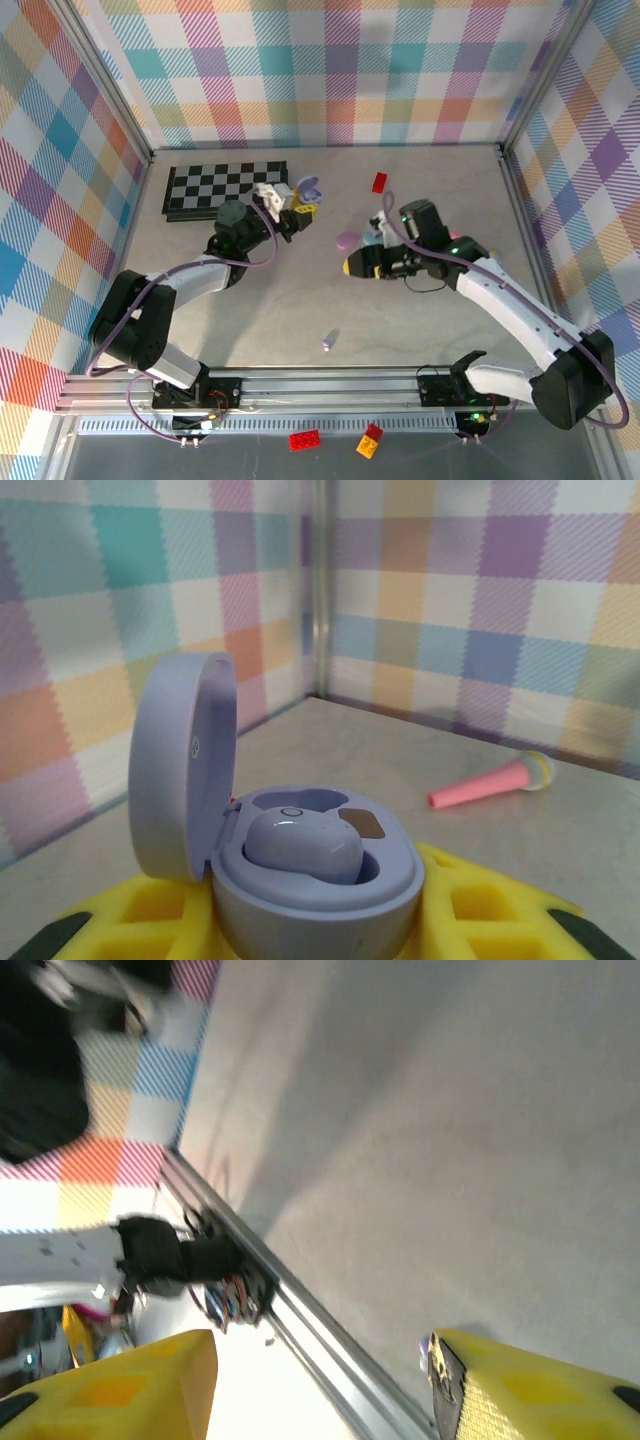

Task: Insert wireless bluetooth earbuds into charging case

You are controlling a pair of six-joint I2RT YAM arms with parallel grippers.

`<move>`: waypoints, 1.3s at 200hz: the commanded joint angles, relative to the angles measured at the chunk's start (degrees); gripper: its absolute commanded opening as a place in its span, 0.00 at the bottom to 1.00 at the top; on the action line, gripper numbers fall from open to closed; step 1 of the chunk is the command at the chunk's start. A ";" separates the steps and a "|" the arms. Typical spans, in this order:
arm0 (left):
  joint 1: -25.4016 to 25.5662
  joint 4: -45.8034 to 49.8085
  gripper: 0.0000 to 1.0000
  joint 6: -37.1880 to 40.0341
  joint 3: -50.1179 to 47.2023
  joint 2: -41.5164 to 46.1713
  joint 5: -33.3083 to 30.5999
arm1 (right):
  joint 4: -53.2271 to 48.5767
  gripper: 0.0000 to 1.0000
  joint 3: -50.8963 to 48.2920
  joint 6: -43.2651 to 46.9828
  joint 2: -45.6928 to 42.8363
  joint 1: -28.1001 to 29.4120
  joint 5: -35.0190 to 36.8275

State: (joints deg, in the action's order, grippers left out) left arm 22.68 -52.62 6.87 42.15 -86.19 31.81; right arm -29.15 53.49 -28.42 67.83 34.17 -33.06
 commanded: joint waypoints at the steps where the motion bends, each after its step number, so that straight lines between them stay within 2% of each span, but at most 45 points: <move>1: -1.77 -0.89 0.24 -0.12 -0.01 3.40 -0.13 | 5.58 0.57 -3.16 -3.73 3.59 4.22 0.47; 38: -2.81 1.35 0.24 1.06 1.09 5.31 0.17 | 9.05 0.56 -5.23 -5.08 12.26 12.18 5.18; 96: -2.94 4.11 0.24 1.85 1.27 7.30 0.38 | 10.41 0.45 -4.85 -5.29 21.81 20.93 10.38; 191: -2.90 6.53 0.24 2.77 0.72 10.01 0.98 | 9.68 0.39 -2.78 -3.47 29.20 23.62 12.76; 260: -2.90 7.14 0.24 3.41 0.38 10.17 0.53 | 6.78 0.32 -1.84 -2.29 30.14 24.73 13.09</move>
State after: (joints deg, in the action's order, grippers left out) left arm 20.32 -44.84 8.99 42.15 -77.49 32.01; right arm -20.38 50.17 -32.25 96.86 57.87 -19.92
